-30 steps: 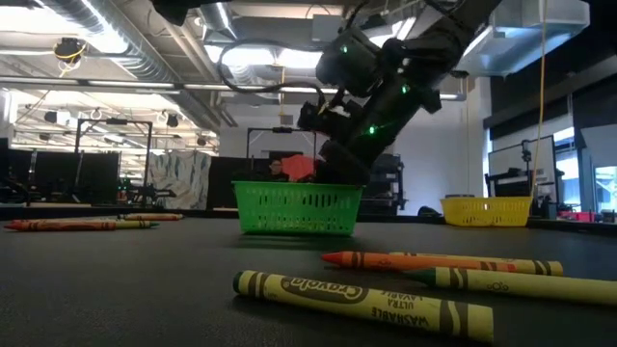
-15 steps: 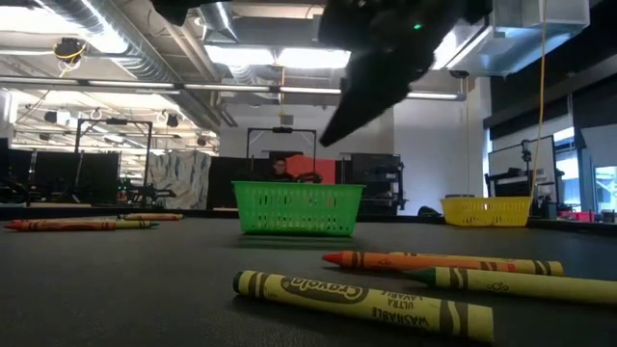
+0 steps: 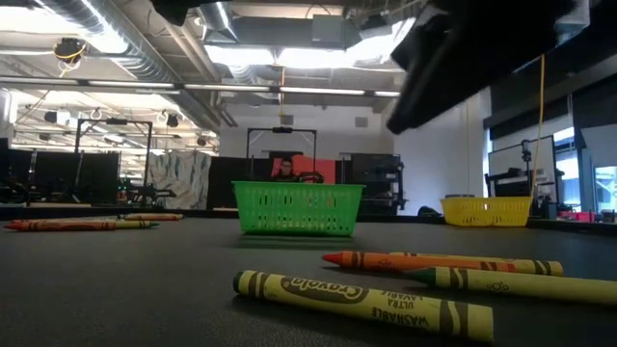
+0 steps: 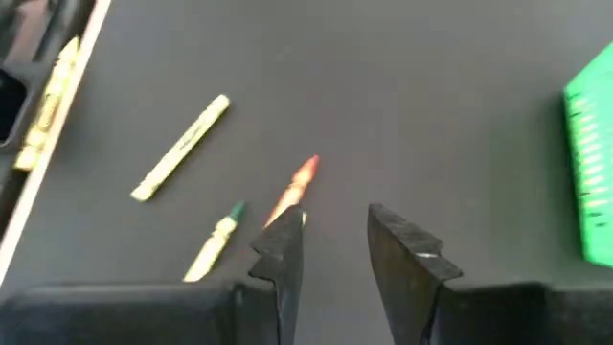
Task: Sort crayons
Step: Put the green crayon into the green bin
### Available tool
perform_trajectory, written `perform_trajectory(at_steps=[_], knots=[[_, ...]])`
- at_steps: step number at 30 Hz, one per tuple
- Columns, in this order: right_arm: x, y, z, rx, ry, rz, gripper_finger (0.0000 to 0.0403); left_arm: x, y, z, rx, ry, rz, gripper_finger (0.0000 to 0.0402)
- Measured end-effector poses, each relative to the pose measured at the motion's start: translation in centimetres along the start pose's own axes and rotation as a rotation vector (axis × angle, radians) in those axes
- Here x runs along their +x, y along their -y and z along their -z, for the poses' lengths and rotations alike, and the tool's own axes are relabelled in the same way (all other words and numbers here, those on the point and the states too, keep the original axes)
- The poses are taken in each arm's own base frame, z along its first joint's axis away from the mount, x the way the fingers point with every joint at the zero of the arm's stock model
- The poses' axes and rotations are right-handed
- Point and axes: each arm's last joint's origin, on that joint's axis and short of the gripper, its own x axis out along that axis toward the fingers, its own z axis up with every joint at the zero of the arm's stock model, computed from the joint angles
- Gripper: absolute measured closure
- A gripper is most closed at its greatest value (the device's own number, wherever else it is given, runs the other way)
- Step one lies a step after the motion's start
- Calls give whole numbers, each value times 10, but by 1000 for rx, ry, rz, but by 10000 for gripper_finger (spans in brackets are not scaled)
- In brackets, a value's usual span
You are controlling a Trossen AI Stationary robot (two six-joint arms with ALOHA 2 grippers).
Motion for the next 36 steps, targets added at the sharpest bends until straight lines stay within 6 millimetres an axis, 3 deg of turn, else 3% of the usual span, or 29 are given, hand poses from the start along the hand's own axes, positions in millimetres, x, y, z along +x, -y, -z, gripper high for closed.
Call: perform_trajectory(at_steps=[10,15,21,36], knots=[[15,-31,24,12,-86,10,288,0,0,0,-16,-4,1,321],[29,-32,32,38,-131,32,288,-1,1,0,-17,-4,5,321],[29,-29,34,91,-125,117,288,-1,1,0,-19,-4,5,321],[41,-25,48,156,-74,79,288,-1,1,0,-40,-4,5,321]])
